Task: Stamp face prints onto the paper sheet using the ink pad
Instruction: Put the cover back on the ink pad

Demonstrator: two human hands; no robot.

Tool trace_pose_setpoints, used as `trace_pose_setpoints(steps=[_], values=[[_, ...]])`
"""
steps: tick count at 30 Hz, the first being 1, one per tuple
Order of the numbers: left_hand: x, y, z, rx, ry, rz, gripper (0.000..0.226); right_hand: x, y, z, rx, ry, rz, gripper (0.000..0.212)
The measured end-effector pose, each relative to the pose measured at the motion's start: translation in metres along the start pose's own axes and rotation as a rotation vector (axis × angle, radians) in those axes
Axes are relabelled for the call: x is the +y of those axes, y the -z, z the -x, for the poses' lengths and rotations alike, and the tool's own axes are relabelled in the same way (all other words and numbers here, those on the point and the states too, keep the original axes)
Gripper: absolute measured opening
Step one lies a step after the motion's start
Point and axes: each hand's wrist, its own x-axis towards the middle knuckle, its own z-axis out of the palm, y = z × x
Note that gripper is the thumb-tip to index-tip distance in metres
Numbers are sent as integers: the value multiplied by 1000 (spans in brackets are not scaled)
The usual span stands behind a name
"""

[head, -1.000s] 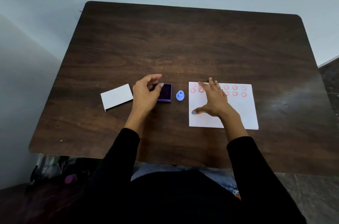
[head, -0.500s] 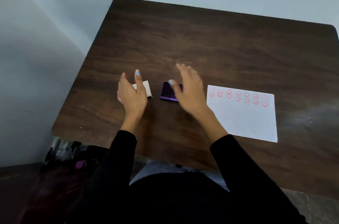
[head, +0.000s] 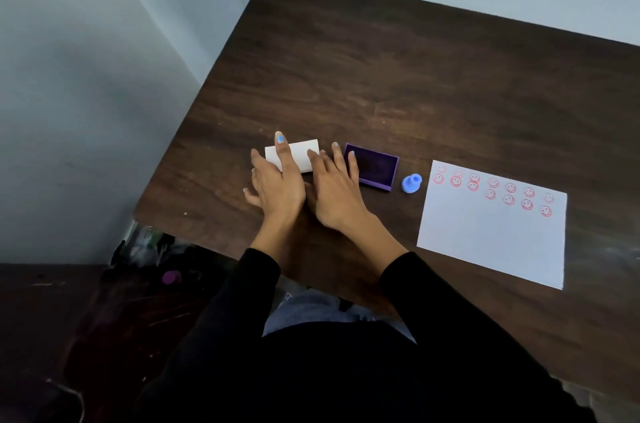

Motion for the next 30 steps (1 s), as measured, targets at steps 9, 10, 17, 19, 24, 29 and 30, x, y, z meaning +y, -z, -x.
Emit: trace_pose_setpoints(steps=[9,10,17,19,24,29,30], values=[[16,-17,20,-87,-184,197,60,0,9,27,424,-186,-467,51],[16,-23,24,-112,-203,186,58,3,9,31,456,-242,-516,51],[8,-50,38,-188,-259,131,56,26,9,49,485,-415,-629,52],[5,-54,39,-179,-260,113,56,30,10,52,484,-437,-627,53],[3,-55,38,-186,-251,110,56,35,11,54,453,-464,-625,55],[2,-53,35,-204,-263,118,54,39,10,53,439,-477,-610,56],[3,-53,34,-206,-268,117,53,40,9,53,433,-482,-604,56]])
